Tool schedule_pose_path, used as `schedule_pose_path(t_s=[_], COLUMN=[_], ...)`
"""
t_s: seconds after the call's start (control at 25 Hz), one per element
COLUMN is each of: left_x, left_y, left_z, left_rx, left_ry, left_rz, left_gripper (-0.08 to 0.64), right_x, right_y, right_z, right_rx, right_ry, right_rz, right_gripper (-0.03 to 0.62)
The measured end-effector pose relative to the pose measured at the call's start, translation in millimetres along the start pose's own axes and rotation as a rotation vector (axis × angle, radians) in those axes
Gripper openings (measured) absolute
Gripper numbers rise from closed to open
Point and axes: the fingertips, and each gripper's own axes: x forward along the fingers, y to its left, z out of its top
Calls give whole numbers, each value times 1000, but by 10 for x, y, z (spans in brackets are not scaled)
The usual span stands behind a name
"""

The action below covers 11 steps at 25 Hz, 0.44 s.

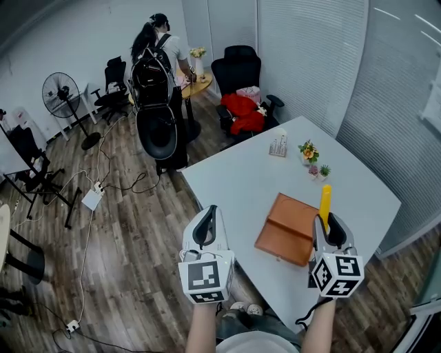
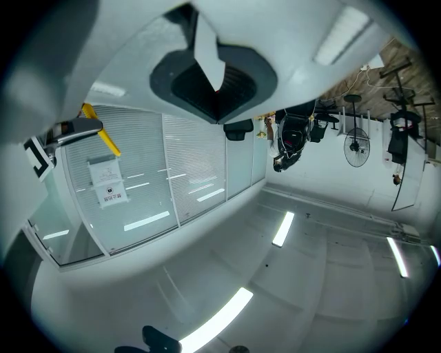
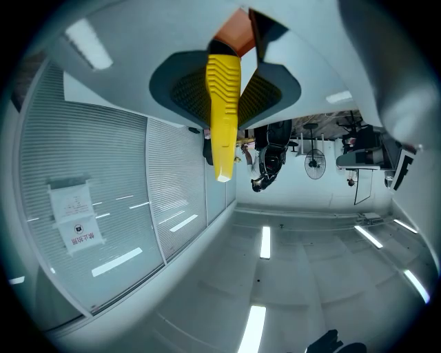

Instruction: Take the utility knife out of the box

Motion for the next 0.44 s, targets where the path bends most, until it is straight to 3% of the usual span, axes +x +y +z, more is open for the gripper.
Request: schedule_pose_path(t_s=[0.44], left_x=[-4], left_y=[-26], left_z=[-16], left_rx=[9], left_ry=[0], left_rz=[-7], left_gripper=[0], right_x=[17], right_y=[-4], right_z=[-6], right_rx=[1], right_ry=[2], right_rz=[10], right_gripper=[153])
